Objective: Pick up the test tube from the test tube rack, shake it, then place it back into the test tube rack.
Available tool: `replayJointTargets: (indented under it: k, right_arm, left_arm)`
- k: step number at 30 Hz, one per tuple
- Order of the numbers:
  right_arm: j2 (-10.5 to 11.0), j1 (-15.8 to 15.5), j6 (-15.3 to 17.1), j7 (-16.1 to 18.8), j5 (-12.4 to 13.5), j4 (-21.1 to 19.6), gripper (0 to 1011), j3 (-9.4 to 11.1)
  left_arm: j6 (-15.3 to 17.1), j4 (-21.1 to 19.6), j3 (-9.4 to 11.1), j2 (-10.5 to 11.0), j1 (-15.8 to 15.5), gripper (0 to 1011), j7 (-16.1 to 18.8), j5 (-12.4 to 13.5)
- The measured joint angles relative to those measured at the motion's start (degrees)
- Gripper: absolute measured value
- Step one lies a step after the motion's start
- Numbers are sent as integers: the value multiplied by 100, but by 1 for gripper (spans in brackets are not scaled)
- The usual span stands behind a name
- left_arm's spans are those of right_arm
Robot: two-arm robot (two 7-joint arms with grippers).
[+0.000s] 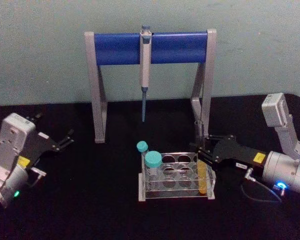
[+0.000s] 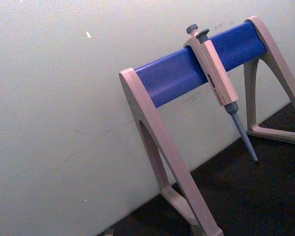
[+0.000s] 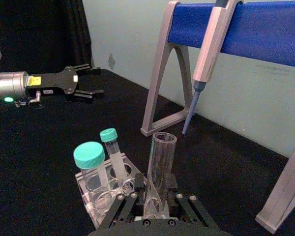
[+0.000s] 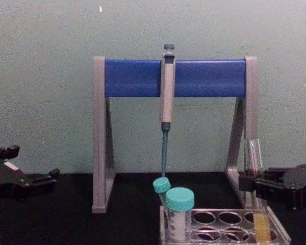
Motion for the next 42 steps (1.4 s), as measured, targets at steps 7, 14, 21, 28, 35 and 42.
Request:
replayJointTargets:
  k: [7, 14, 21, 28, 35, 42]
  right_arm:
    - [0, 0, -1, 1, 1, 0, 232, 0]
    - [0, 0, -2, 0, 1, 0, 233, 0]
    - [0, 0, -2, 0, 0, 0, 233, 0]
    - [0, 0, -1, 0, 0, 0, 233, 0]
    - [43, -10, -253, 154, -42, -23, 233, -19]
    - [77, -54, -619, 418, 51, -66, 232, 26]
  left_arm:
    - [0, 0, 0, 0, 0, 1001, 0, 0]
    - [0, 0, 0, 0, 0, 1001, 0, 0]
    - [0, 0, 0, 0, 0, 1001, 0, 0]
    - [0, 0, 0, 0, 0, 1001, 0, 0]
    - [0, 0, 0, 0, 0, 1001, 0, 0]
    - [0, 0, 0, 0, 0, 1002, 0, 0]
